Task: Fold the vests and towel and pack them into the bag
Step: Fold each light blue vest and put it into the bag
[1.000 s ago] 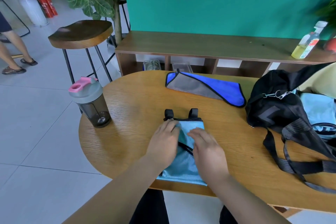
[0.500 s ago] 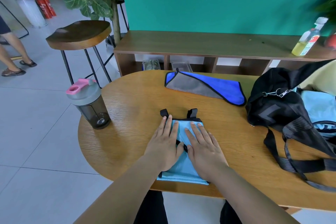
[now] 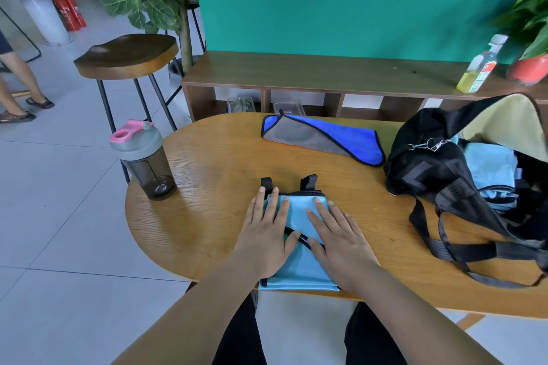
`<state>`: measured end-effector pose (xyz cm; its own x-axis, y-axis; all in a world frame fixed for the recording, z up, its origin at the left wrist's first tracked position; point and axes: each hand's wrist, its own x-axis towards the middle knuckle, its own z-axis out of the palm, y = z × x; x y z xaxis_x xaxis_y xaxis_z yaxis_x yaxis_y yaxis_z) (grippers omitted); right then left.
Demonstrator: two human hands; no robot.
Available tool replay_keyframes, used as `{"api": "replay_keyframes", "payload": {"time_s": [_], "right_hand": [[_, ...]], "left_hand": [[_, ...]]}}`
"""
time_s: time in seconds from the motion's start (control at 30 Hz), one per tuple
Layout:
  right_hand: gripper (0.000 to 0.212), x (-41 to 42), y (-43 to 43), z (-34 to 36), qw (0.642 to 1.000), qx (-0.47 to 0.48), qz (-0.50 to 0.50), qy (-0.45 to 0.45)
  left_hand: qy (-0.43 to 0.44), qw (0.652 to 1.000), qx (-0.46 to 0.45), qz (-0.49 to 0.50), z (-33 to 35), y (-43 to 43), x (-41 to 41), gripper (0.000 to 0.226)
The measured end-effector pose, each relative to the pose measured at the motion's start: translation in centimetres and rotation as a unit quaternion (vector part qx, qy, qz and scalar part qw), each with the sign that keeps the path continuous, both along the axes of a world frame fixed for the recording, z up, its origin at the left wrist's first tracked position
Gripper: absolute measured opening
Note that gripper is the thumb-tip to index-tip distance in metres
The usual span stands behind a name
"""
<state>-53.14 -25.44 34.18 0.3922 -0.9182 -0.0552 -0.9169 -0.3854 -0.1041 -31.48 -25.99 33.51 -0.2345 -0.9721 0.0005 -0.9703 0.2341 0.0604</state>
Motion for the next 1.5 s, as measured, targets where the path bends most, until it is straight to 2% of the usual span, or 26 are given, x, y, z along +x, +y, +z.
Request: {"api": "replay_keyframes", "payload": {"time_s": [0.13,0.2,0.3,0.37,0.43,0.57,0.7,0.8,0.9,1.07,1.23,1.37,1.5], "right_hand": [[0.061,-2.4,1.8,0.5,0.992,-0.007,0.019,-0.122],[0.060,-3.4,2.8,0.6,0.986,-0.015,0.031,-0.164],[0.073,-4.0,4.1,0.4,0.986,-0.020,0.079,-0.147],[0.082,-4.0,4.4,-0.2,0.987,-0.043,0.112,-0.104],[0.086,-3.8,4.5,-0.7,0.986,-0.069,0.136,-0.068],[0.081,-3.8,4.5,-1.0,0.982,-0.090,0.154,-0.055],[0.063,-4.3,4.7,-1.3,0.970,-0.117,0.167,-0.129],[0.047,-4.9,5.2,-1.8,0.955,-0.146,0.189,-0.176],[0.040,-5.2,5.7,-2.0,0.947,-0.161,0.198,-0.195],[0.036,-5.6,5.9,-2.5,0.946,-0.171,0.198,-0.194],[0.047,-5.9,6.6,-2.5,0.950,-0.162,0.184,-0.194],[0.033,-6.1,6.6,-2.3,0.944,-0.143,0.133,-0.267],[0.031,-6.2,6.5,-2.2,0.942,-0.135,0.130,-0.278]], "left_hand": [[0.043,0.998,-0.035,0.041,0.6,1.3,1.2,0.074],[0.059,0.997,-0.052,0.026,1.2,2.5,2.3,0.070],[0.099,0.991,-0.030,-0.082,2.3,4.7,3.2,0.072],[0.066,0.986,-0.013,-0.152,2.7,6.0,3.2,0.080],[0.016,0.984,0.003,-0.178,2.2,6.5,3.2,0.090],[-0.027,0.983,0.010,-0.183,1.5,6.3,3.6,0.098],[-0.050,0.980,0.001,-0.194,1.3,6.2,3.8,0.099],[-0.064,0.976,-0.029,-0.208,0.7,6.2,4.1,0.092],[-0.071,0.972,-0.039,-0.218,0.3,6.5,4.2,0.083],[-0.039,0.973,-0.027,-0.225,0.5,7.1,4.3,0.067],[0.042,0.979,0.010,-0.197,1.0,7.3,3.9,0.054],[0.093,0.978,0.024,-0.184,1.2,7.3,3.9,0.049],[0.081,0.976,-0.003,-0.204,0.7,7.0,4.2,0.048]]}}
